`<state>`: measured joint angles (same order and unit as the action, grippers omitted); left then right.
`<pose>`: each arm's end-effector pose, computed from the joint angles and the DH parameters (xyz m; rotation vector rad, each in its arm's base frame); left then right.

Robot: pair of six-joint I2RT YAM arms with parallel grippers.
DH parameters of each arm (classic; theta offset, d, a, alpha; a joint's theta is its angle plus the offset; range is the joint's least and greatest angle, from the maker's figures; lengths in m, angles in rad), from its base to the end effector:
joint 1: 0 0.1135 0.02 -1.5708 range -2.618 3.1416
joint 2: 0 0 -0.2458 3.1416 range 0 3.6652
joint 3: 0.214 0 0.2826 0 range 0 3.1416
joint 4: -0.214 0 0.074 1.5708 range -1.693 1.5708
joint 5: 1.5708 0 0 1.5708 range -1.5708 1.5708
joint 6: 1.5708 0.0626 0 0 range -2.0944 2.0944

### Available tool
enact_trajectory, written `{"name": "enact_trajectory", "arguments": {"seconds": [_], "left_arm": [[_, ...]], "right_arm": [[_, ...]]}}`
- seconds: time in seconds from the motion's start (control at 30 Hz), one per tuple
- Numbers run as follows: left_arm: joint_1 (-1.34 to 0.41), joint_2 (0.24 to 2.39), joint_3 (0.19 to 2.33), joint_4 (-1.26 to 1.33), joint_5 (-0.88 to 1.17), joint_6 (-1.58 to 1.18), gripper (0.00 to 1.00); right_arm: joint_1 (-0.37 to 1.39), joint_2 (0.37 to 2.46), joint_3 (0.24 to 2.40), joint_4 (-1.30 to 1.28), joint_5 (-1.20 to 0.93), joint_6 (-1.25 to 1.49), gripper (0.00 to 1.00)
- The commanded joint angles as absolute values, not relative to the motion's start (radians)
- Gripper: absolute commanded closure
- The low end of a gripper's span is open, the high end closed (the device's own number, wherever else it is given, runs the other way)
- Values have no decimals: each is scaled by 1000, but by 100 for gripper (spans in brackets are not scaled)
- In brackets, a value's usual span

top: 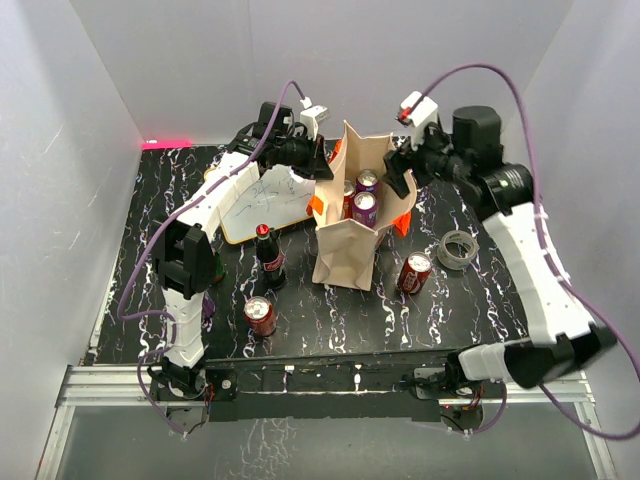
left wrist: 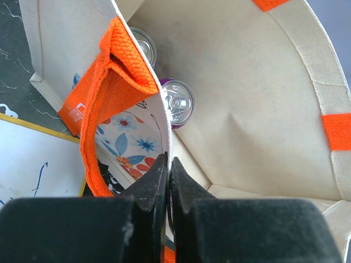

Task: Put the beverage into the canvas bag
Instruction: Pick up the drink from the center of the board.

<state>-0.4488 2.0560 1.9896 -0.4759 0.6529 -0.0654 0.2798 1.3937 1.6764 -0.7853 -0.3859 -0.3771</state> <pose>0.4521 -0.2599 0.3086 0.7968 1.9909 -0.9923 0.3211 0.1168 0.4265 -0.8797 1.8519 0.3389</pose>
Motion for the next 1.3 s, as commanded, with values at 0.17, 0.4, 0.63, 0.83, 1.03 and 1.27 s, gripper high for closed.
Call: {"name": "enact_trajectory", "arguments": {"seconds": [0.17, 0.4, 0.63, 0.83, 1.03, 1.27], "left_arm": [[-457, 2036, 2052, -439, 644, -95, 100], [-457, 2037, 2051, -435, 645, -99, 100], [-457, 2022, 2031, -443, 640, -90, 100], [-459, 2013, 2023, -444, 639, -86, 100], [-459, 2009, 2019, -442, 640, -86, 100], [-459, 2009, 2017, -436, 644, -87, 100]], "right_arm": [[275, 1071, 1425, -952, -130, -316, 13], [276, 1011, 1195, -991, -159, -272, 13], [276, 1038, 1055, -899, -174, -283, 11], [270, 1140, 1054, -901, -153, -283, 11], [263, 1193, 1050, -885, -113, -276, 11], [254, 1238, 1036, -873, -107, -335, 11]]}}
